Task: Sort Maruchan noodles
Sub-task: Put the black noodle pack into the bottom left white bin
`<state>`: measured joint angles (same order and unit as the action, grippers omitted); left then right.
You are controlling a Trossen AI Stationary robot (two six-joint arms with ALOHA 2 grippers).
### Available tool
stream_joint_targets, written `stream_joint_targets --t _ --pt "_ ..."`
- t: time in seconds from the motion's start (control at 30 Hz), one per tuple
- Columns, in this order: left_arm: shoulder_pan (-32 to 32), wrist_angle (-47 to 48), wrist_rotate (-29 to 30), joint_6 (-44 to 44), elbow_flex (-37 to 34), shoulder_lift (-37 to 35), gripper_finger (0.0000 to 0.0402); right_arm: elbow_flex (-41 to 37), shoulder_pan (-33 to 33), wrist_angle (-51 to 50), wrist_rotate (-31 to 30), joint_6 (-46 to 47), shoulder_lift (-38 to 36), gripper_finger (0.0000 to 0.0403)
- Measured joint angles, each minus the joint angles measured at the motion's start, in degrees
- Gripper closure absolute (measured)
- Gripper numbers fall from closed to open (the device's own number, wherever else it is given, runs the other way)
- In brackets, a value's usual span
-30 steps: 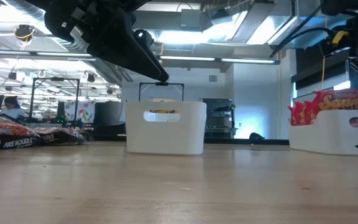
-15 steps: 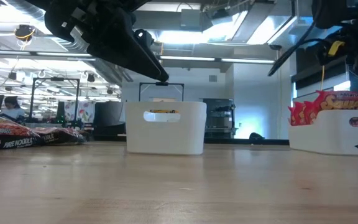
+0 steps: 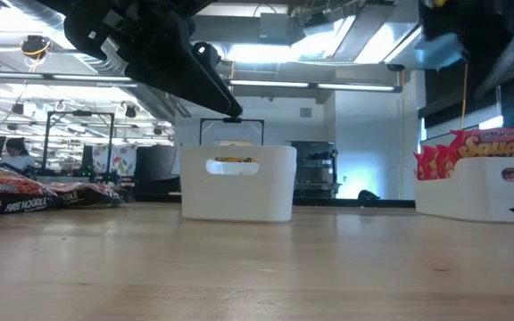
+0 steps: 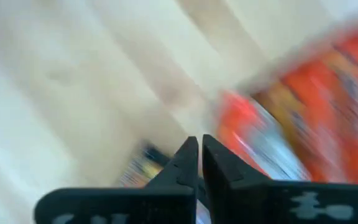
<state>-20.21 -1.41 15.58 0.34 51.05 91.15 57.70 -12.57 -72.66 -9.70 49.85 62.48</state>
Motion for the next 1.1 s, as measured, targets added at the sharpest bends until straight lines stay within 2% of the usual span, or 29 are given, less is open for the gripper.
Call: stream_joint_targets --t 0.23,0.4,0.57,0.7,0.87,0.97,1.1 --pt "-0.01 -0.41 0.00 -1.44 0.00 0.00 0.0223 -2.30 -4.33 26.64 -0.86 -14.41 3.52 0.0397" --pt "-0.02 -0.52 0.02 -2.83 0.02 -0.18 0.0223 -3.05 -5.62 37.93 -4.61 -20.53 8.31 0.0397" --pt "-0.02 4.31 2.03 -3.66 0.04 -4.28 0.0223 -3.09 -5.43 46.54 -3.08 -29.14 13.32 0.0387" --pt "0.04 10.66 6.30 -4.97 0.05 -9.26 0.0223 -3.08 -5.41 50.32 -4.66 -34.06 16.17 0.0332" --pt "1.99 22.01 13.85 -8.77 0.09 -15.07 0.0223 -3.07 -5.40 51.49 -15.44 -39.05 18.56 0.0235" --pt "5.37 31.37 20.43 -16.60 0.17 -17.46 0.0223 -3.07 -5.36 53.34 -18.17 -43.66 20.09 0.0190" --pt "13.26 42.69 19.86 -27.51 0.07 -17.81 0.0223 -3.23 -4.67 56.40 -17.63 -47.33 21.03 0.0156"
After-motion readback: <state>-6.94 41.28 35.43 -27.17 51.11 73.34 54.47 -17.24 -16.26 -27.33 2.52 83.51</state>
